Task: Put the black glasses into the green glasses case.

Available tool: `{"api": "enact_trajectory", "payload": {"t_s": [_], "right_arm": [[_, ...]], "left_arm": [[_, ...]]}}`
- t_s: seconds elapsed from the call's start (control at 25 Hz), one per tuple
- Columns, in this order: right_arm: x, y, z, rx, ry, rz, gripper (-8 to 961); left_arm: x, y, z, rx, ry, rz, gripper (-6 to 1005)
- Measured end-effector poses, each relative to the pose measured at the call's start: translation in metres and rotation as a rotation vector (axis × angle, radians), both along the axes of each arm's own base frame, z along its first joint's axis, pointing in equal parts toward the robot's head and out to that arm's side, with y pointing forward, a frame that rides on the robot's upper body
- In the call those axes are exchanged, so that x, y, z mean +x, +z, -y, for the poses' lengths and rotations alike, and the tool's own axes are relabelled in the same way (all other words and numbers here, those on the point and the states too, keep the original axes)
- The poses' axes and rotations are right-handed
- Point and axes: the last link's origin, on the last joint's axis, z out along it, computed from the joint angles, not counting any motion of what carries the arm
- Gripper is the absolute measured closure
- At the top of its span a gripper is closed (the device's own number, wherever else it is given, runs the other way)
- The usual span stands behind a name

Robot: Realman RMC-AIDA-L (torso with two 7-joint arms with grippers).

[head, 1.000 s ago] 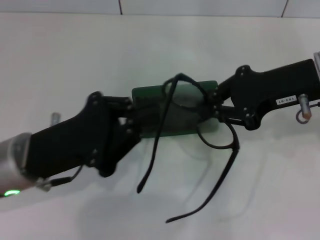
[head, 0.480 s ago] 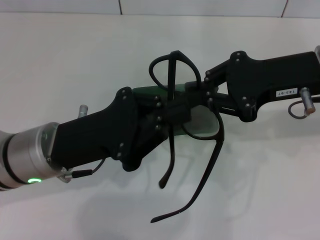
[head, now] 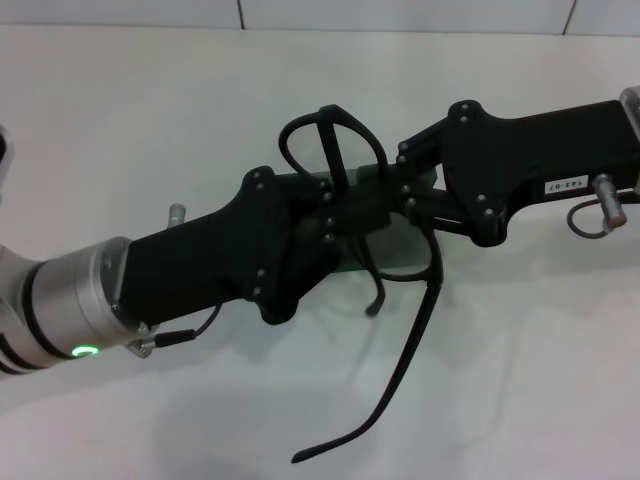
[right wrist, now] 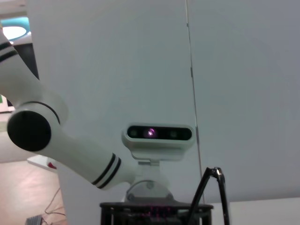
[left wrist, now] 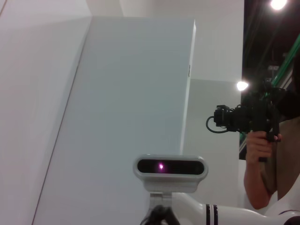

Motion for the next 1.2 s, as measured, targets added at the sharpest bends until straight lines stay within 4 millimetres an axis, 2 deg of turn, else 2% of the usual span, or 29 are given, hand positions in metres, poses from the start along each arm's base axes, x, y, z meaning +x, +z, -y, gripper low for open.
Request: {"api": "enact_trajectory", "payload": {"t_s": [0.56, 0.84, 1.08, 1.2], "right_arm": [[0.006, 0.003, -0.001, 0.014, -0.019, -0.025, 896], [0.022, 0.031, -0.007, 0.076, -0.090, -0.147, 907], [0.019, 0.067, 0.001, 0.125, -0.051, -0.360, 907], [0.013, 0.069, 0.001, 0.148, -0.019, -0.412, 907]], "left_arm": [[0.000, -0.002, 0.001, -0.009, 0.009, 0.014, 962], [-0.006, 0.003, 0.007, -0.004, 0.004, 0.026, 961], [-0.011, -0.002, 0.011, -0.022, -0.003, -0.029, 961], [-0.006, -0.008, 0.013, -0.057, -0.059, -0.065, 961]]}}
